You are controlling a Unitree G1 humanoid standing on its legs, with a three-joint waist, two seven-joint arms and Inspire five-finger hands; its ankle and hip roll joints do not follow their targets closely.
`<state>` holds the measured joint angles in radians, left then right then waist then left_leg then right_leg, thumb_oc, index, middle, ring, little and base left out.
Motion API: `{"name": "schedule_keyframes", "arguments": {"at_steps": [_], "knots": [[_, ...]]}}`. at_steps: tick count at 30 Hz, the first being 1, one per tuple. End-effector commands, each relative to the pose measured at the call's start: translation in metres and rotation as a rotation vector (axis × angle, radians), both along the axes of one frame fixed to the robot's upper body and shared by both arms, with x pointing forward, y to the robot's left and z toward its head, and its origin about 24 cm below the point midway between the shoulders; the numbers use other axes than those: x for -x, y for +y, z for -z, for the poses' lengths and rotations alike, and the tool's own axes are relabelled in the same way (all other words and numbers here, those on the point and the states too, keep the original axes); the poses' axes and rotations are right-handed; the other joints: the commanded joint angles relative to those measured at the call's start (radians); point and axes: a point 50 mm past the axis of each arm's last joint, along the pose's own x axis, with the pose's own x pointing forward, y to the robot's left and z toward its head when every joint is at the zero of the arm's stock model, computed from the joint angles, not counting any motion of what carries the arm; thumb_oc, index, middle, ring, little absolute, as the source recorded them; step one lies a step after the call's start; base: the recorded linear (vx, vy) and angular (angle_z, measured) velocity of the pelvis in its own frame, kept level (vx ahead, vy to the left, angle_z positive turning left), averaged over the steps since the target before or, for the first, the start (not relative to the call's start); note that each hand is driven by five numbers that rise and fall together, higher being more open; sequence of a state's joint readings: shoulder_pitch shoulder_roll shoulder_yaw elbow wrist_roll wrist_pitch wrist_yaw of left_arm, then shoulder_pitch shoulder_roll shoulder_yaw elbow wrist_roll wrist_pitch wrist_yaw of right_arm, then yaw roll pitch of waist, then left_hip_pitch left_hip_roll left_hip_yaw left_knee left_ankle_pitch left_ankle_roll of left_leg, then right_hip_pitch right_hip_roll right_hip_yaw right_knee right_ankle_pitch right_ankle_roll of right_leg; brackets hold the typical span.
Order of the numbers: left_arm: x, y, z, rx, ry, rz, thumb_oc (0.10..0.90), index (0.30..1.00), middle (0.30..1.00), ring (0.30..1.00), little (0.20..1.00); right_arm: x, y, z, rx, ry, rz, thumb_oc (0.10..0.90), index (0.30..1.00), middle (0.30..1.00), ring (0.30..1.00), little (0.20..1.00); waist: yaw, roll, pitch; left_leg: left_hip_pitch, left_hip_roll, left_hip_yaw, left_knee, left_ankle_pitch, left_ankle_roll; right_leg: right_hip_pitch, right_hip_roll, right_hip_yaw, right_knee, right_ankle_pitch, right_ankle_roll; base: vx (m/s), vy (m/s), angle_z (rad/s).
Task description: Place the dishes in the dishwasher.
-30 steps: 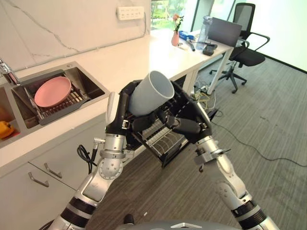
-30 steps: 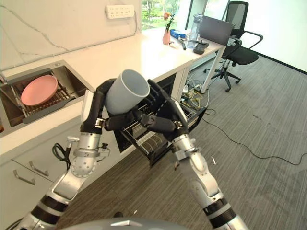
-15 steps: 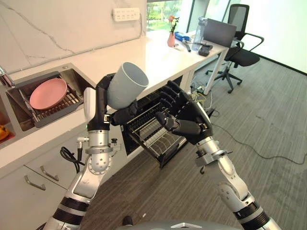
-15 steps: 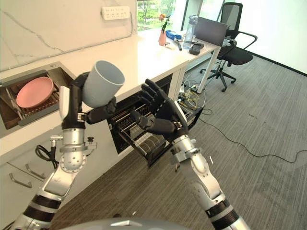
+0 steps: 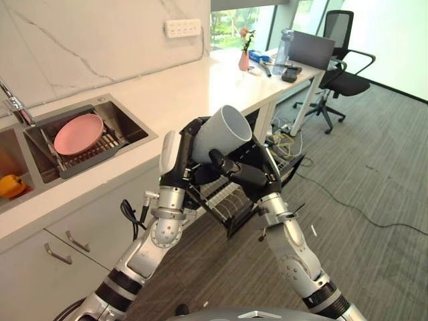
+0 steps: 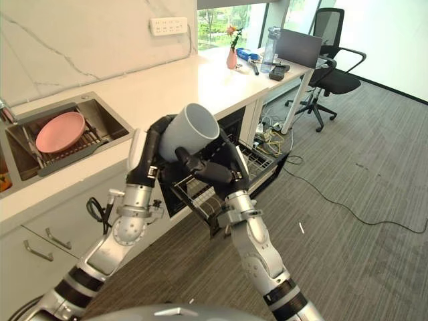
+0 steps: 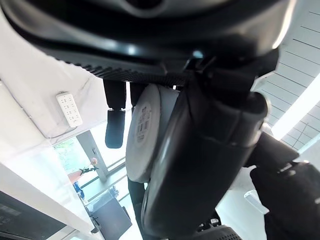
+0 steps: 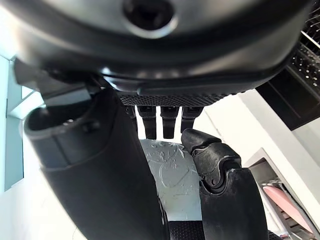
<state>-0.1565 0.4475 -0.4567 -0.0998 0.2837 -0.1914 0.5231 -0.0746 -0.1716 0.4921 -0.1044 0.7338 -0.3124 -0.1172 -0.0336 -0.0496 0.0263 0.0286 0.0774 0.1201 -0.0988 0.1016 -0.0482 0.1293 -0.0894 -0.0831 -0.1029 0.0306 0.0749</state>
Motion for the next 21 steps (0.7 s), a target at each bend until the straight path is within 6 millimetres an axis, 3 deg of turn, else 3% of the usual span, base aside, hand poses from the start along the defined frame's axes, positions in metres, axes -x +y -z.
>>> {"name": "schedule_keyframes", "arguments": {"at_steps": [1,7,8,9,15,21], "knots": [[0.009,-0.062,-0.027,-0.133,-0.244,0.358,0.400,0.300,0.300,0.300,0.300,-0.016,0.014,-0.075,-0.157,-0.327,0.086,0.800,0.900,0.900,0.900,0.900,0.009,0.028,-0.040,0.091,0.025,0.009,0.011,-0.111,-0.049,0.012,-0.016,-0.057,0.016,-0.050,0.051,0.00,-0.003,0.04],[0.021,-0.089,-0.023,-0.193,-0.281,0.496,0.400,0.300,0.300,0.300,0.300,-0.018,0.037,-0.088,-0.196,-0.328,0.078,0.800,0.900,0.900,0.900,0.900,0.016,0.032,-0.037,0.093,0.024,0.005,0.011,-0.111,-0.048,0.014,-0.015,-0.058,0.016,-0.050,0.049,0.00,-0.002,0.04],[0.022,-0.092,-0.023,-0.207,-0.293,0.509,0.400,0.300,0.300,0.300,0.300,-0.018,0.041,-0.090,-0.187,-0.331,0.064,0.700,0.749,0.749,0.749,0.749,0.017,0.032,-0.036,0.093,0.024,0.005,0.011,-0.111,-0.048,0.015,-0.015,-0.058,0.016,-0.051,0.048,0.00,-0.003,0.10],[0.024,-0.096,-0.020,-0.221,-0.293,0.528,0.400,0.300,0.300,0.300,0.300,-0.019,0.046,-0.091,-0.181,-0.320,0.058,0.413,0.319,0.319,0.319,0.319,0.018,0.033,-0.036,0.094,0.024,0.004,0.011,-0.111,-0.047,0.016,-0.014,-0.059,0.016,-0.052,0.048,0.00,-0.003,0.09],[0.026,-0.100,-0.015,-0.221,-0.294,0.533,0.400,0.300,0.300,0.300,0.300,-0.018,0.050,-0.093,-0.185,-0.329,0.057,0.400,0.300,0.300,0.300,0.300,0.017,0.034,-0.035,0.093,0.025,0.005,0.011,-0.109,-0.047,0.015,-0.014,-0.061,0.016,-0.050,0.048,-0.01,-0.001,0.02],[0.026,-0.097,-0.013,-0.186,-0.292,0.497,0.400,0.300,0.300,0.300,0.300,-0.017,0.041,-0.088,-0.231,-0.300,0.103,0.400,0.300,0.300,0.300,0.300,0.016,0.032,-0.033,0.094,0.025,0.003,0.011,-0.110,-0.047,0.018,-0.016,-0.066,0.016,-0.049,0.049,0.01,0.001,0.00]]}}
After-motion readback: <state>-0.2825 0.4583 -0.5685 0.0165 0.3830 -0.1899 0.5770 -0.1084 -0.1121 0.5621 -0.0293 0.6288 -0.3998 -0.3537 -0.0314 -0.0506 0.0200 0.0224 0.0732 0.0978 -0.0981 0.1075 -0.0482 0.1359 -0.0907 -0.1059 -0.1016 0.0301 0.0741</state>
